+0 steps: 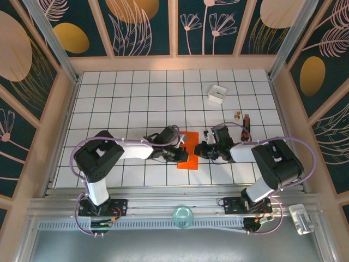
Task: Fold a paper plane with a square sheet of paper (pick it up from the middle)
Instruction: Fold the triangle at the bottom-center of the table.
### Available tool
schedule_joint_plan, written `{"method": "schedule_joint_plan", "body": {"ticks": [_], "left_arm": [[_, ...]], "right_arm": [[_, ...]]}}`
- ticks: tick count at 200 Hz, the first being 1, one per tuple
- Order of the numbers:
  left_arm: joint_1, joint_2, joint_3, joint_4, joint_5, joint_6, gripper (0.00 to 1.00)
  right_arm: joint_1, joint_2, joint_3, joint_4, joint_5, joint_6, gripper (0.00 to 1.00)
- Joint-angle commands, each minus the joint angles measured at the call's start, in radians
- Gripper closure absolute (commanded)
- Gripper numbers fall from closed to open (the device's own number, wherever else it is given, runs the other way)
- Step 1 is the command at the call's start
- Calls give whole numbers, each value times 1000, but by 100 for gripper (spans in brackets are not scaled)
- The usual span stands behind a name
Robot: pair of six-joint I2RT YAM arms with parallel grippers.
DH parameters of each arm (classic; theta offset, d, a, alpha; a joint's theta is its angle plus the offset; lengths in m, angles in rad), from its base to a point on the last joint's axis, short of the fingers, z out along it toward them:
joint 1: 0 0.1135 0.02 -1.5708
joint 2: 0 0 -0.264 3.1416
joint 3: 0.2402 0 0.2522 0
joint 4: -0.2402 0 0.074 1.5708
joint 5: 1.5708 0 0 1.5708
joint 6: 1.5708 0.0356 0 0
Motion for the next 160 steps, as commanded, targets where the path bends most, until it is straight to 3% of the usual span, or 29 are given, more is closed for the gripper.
{"method": "schedule_joint_plan", "body": {"ticks": [1,160], "left_arm": [[6,-42,-21,36,19,-18,100],[6,97,81,-56,6,44,100]], "right_arm": [[-8,36,-26,-97,86,-33,100],[-11,40,-13,-110,92,-40,100]]}}
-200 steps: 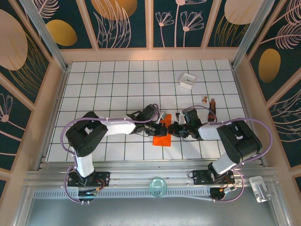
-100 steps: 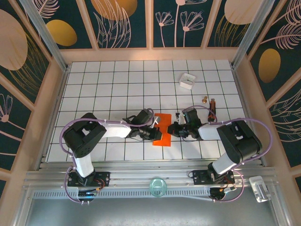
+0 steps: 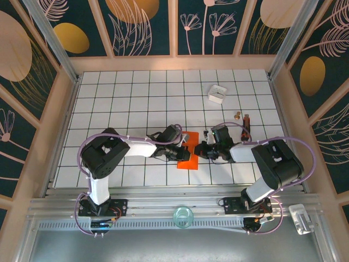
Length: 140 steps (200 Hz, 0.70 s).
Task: Fold a paper plane with a square sheet of paper (pick it up from the middle)
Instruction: Fold the triangle at the bottom-center of the table.
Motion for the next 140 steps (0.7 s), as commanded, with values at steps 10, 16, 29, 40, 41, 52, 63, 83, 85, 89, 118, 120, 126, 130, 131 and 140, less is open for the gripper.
{"method": "schedule_joint_plan", "body": {"ticks": [10,16,29,40,41,52,63,83,85,89,118,120,126,130,131,140], "left_arm": [[2,17,9,-81,-24,45,100],[2,13,6,-92,-30,50,100],[2,9,-3,-116,-39,64,100],[2,-1,-21,-126,-40,69,100],[2,-1,-22,-126,-40,70,100],[2,-9,-40,-139,-41,79,100],[2,-20,-59,-151,-39,89,100],[1,-39,-95,-168,-34,104,100],[0,-41,-99,-169,-33,105,100],[0,-46,-107,-172,-32,106,100],[-1,-83,-163,-173,-22,109,100],[0,-85,-165,-173,-19,110,100],[1,-90,-173,-168,-13,109,100],[1,-94,-179,-162,-8,106,100],[0,-94,-180,-161,-7,105,100],[-1,-102,-186,-146,7,96,100]], "right_arm": [[-11,40,-16,-109,94,-40,100],[-12,39,-18,-109,94,-39,100],[-13,39,-19,-109,95,-37,100],[-13,40,-21,-108,97,-37,100],[-13,40,-21,-109,98,-35,100],[-13,39,-22,-111,101,-38,100],[-13,39,-22,-114,103,-37,100],[-13,43,-19,-121,107,-38,100],[-12,43,-19,-121,108,-39,100],[-12,44,-18,-122,108,-39,100],[-13,52,-15,-125,112,-40,100],[-13,52,-15,-125,112,-40,100],[-13,54,-13,-125,112,-41,100],[-12,56,-13,-123,112,-42,100],[-12,56,-13,-122,112,-42,100],[-13,62,-11,-123,112,-43,100]]}}
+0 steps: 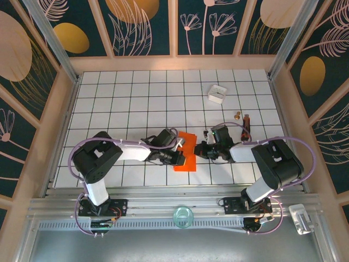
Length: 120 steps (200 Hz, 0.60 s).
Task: Fold a paper plane with a square sheet of paper (pick it up from the middle)
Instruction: Fold the triangle at the bottom-center of the table.
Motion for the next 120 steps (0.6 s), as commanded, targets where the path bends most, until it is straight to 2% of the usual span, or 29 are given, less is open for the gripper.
{"method": "schedule_joint_plan", "body": {"ticks": [1,43,83,99,120], "left_arm": [[-1,-1,-59,-129,12,8,100],[-1,-24,-25,-2,52,-91,100],[0,-56,-30,157,54,-208,100],[0,-77,-57,233,58,-259,94],[7,-139,-81,254,35,-273,90]], "right_arm": [[-13,58,-15,-117,111,-43,100],[-13,52,3,-125,96,-50,100],[-54,-68,33,-166,39,-90,100],[-81,-133,33,-169,-4,-95,100],[-94,-218,33,-205,7,-105,100]]}}
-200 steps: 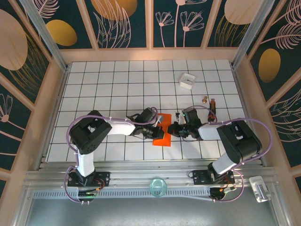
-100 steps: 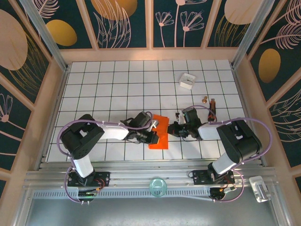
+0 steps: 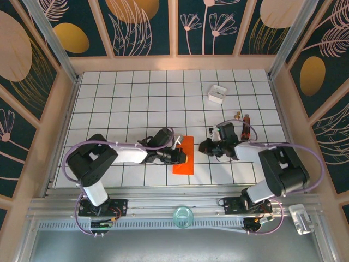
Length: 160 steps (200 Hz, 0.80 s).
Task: Fold a paper plane with a square sheet of paper (pick it up from the middle)
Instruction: Fold the triangle at the bottom-center of the table.
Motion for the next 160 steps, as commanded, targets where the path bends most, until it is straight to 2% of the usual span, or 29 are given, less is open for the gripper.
{"method": "schedule_joint_plan", "body": {"ticks": [1,28,59,76,106,160], "left_arm": [[8,-71,-29,96,1,-68,90],[34,-123,-55,23,-45,-33,90],[34,-158,-82,-74,-46,13,95],[33,-169,-117,-78,-28,7,100],[32,-194,-175,-62,-29,-6,100],[17,-91,-153,26,-21,-27,100]], "right_arm": [[-12,-106,9,-71,7,-41,100],[8,-167,-9,-81,15,-10,100],[102,-155,-11,-42,37,52,100],[157,-117,-8,7,41,93,100],[242,-35,8,70,54,130,100],[255,16,19,90,58,133,100]]}}
